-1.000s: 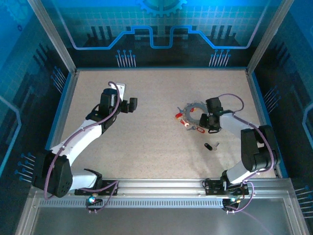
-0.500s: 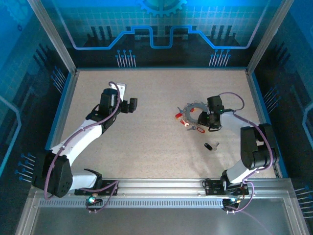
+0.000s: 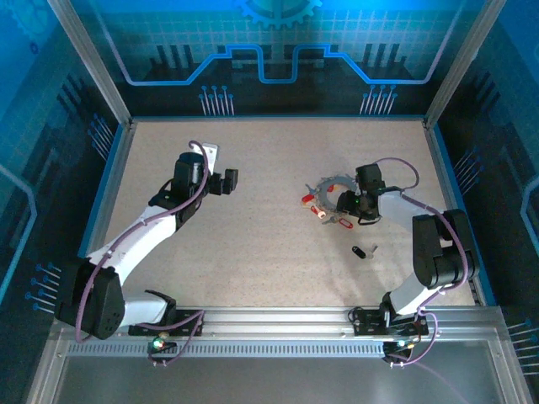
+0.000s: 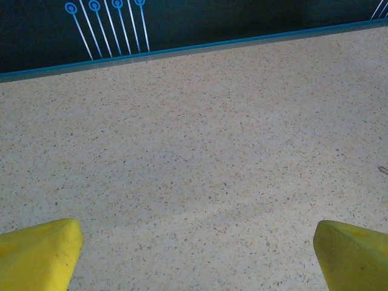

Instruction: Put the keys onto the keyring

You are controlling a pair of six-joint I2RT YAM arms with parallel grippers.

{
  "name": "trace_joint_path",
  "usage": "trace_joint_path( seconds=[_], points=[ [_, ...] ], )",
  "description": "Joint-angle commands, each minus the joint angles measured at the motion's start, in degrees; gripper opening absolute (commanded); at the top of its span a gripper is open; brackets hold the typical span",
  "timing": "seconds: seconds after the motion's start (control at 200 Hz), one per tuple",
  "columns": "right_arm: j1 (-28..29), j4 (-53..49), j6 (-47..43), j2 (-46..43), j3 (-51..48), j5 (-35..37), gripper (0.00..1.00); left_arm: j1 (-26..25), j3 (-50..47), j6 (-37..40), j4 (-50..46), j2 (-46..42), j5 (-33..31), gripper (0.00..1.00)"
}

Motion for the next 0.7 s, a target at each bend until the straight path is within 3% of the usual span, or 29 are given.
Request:
trace_joint_path(
  seconds=[0.0,0.405,0.695],
  points=[
    [-0.17,-0.53,-0.58,-0.27,0.49,0.46,0.56,-0.58,0.48,1.11,0.81,0.12,1.01,0.99],
    [-0.18,-0.64,-0.85,-2.20,-0.40,3.19,0.57,-0.85,0.02,1.31,1.57,0.81,0.28,0.99],
    [-0.16,1.22,-0.86,0.66,-0.26,-0.63,0.57,-1.09,0.65,1.46,0.65,0.35,1.12,0.99]
  ],
)
